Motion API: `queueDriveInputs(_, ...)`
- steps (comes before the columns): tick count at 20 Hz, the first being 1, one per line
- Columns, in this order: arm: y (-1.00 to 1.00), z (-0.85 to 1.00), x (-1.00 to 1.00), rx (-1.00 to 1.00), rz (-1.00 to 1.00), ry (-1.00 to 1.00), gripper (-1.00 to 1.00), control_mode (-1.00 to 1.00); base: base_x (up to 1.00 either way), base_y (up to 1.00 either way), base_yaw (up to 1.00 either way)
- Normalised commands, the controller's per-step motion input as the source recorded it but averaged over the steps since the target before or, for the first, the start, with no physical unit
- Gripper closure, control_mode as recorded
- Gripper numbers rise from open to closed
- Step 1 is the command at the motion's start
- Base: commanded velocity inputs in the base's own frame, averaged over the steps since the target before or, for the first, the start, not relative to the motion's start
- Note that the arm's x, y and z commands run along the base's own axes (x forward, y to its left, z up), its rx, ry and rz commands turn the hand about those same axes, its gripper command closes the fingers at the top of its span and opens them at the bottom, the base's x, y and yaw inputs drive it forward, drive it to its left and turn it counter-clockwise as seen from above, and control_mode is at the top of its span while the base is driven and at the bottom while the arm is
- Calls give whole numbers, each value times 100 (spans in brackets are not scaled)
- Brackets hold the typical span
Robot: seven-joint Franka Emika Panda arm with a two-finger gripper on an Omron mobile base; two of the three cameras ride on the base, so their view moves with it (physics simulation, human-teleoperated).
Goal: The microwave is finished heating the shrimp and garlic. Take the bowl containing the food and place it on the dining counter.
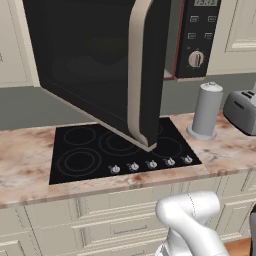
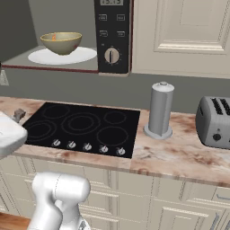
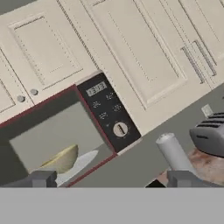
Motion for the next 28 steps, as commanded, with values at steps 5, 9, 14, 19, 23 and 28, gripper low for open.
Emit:
queueDriveInputs(5, -49, -29, 49, 11, 55, 24, -100, -100, 0, 0, 0)
queueDriveInputs(9, -5, -76, 97, 1, 68, 26, -100, -100, 0, 0, 0)
queueDriveInputs(14, 34, -35, 92, 3, 59, 20, -100, -100, 0, 0, 0)
queueDriveInputs(19, 90, -4, 54, 0, 44, 21, -100, -100, 0, 0, 0)
queueDriveInputs(23, 100, 0, 0, 0, 23, 7, -100, -100, 0, 0, 0)
queueDriveInputs(28, 100, 0, -19, 0, 8, 0, -100, -100, 0, 0, 0)
